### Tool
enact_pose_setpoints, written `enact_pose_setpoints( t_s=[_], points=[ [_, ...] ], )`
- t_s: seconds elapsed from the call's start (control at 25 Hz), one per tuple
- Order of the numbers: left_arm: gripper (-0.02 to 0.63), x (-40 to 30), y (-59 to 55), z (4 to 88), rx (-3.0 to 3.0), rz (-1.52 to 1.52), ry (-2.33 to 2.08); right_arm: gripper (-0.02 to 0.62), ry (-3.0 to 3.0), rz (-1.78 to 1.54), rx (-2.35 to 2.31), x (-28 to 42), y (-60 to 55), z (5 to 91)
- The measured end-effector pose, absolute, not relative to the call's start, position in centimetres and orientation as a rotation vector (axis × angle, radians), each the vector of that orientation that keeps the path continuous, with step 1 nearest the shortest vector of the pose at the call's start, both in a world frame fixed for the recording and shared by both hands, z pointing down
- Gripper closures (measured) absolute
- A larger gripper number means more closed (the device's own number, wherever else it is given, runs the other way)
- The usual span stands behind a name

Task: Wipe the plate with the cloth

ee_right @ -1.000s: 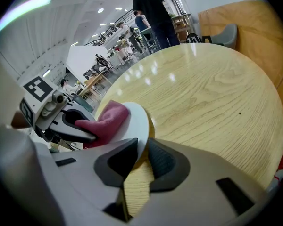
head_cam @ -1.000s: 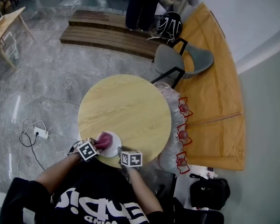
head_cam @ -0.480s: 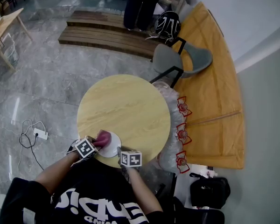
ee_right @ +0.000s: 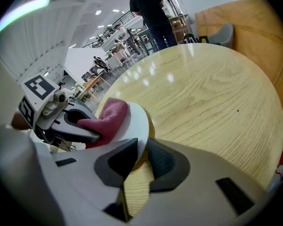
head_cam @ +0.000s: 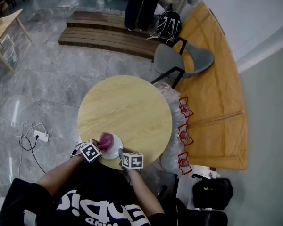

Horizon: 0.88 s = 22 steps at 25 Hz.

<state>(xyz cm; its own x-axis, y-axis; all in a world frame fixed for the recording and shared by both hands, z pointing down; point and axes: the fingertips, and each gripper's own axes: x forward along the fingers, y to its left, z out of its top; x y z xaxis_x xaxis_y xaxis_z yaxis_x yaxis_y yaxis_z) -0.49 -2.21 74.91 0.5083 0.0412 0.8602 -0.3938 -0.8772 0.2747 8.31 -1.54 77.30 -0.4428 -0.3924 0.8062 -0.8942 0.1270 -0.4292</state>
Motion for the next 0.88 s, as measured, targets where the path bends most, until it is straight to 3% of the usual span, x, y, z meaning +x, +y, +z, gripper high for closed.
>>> enact_pose_setpoints(
  t_s=[0.52, 0.88],
  points=[
    [0.552, -1.1, -0.8, 76.7, 2.150, 1.386, -0.296, 0.525, -1.889, 1.297, 1.266, 8.4, -1.6, 77.3],
    [0.552, 1.8, 0.2, 75.1, 2.098, 1.143, -0.212, 0.525, -1.903, 1.298, 1.272, 8.3, -1.6, 77.3]
  ],
)
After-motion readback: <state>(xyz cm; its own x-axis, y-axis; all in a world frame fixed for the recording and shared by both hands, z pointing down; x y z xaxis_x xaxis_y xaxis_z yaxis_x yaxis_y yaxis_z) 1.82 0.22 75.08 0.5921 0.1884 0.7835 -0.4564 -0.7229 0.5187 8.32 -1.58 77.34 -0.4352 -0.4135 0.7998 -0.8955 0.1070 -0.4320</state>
